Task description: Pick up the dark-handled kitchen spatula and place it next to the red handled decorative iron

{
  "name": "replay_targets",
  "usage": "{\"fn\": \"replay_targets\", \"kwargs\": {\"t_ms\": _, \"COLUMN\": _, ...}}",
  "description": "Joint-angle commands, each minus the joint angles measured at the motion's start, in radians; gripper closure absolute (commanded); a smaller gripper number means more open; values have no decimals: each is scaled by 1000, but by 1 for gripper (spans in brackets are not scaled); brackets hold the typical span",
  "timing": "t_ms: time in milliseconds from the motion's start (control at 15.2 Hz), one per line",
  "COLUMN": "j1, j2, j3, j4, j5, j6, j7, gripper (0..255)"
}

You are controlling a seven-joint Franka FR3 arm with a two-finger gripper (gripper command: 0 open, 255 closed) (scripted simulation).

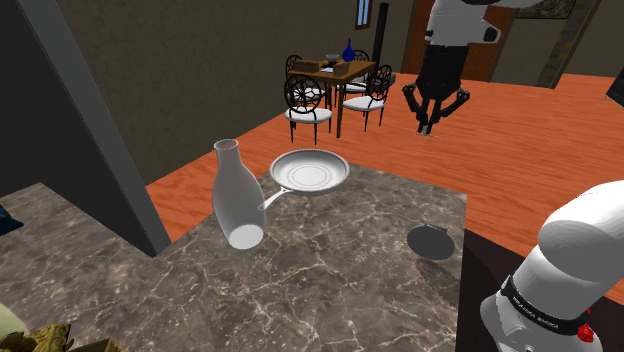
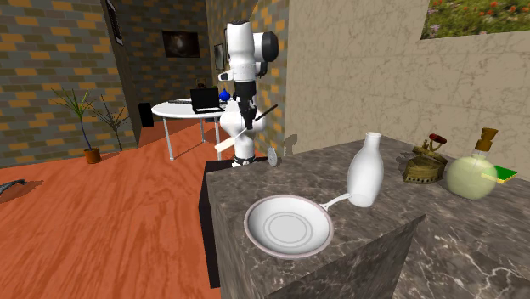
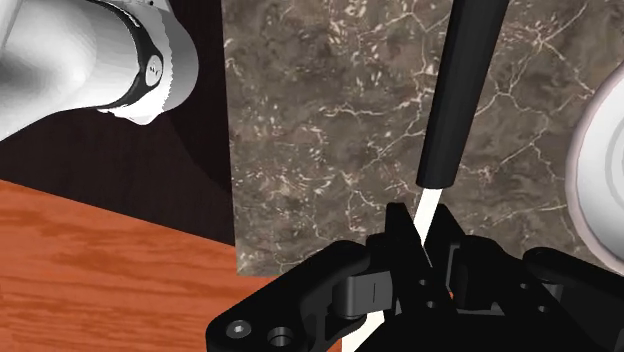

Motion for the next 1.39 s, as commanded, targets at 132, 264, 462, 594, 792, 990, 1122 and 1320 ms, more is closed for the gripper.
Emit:
{"fn": "replay_targets", "kwargs": {"t_ms": 132, "j1": -2, "j2": 9, "j3": -5, "j4": 61, "j5": -4, "j6": -53, "j7": 5, "gripper": 255}}
{"fn": "replay_targets", "kwargs": {"t_ms": 264, "j1": -3, "j2": 15, "j3": -7, "j4": 92, "j5": -6, "j6": -77, "j7": 7, "gripper": 255}}
{"fn": "replay_targets", "kwargs": {"t_ms": 462, "j1": -3, "j2": 22, "j3": -9, "j4": 125, "j5": -9, "j6": -103, "j7": 9, "gripper": 255}}
{"fn": "replay_targets", "kwargs": {"t_ms": 594, "j1": 13, "j2": -7, "j3": 27, "j4": 111, "j5": 20, "j6": -112, "j7": 53, "gripper": 255}}
{"fn": "replay_targets", "kwargs": {"t_ms": 792, "j1": 39, "j2": -43, "j3": 83, "j4": 99, "j5": 66, "j6": -125, "j7": 120, "gripper": 255}}
{"fn": "replay_targets", "kwargs": {"t_ms": 990, "j1": 63, "j2": -70, "j3": 142, "j4": 96, "j5": 113, "j6": -136, "j7": 189, "gripper": 255}}
{"fn": "replay_targets", "kwargs": {"t_ms": 1122, "j1": 78, "j2": -83, "j3": 183, "j4": 100, "j5": 146, "j6": -142, "j7": 236, "gripper": 255}}
{"fn": "replay_targets", "kwargs": {"t_ms": 1320, "j1": 99, "j2": -93, "j3": 245, "j4": 113, "j5": 193, "j6": -148, "j7": 308, "gripper": 255}}
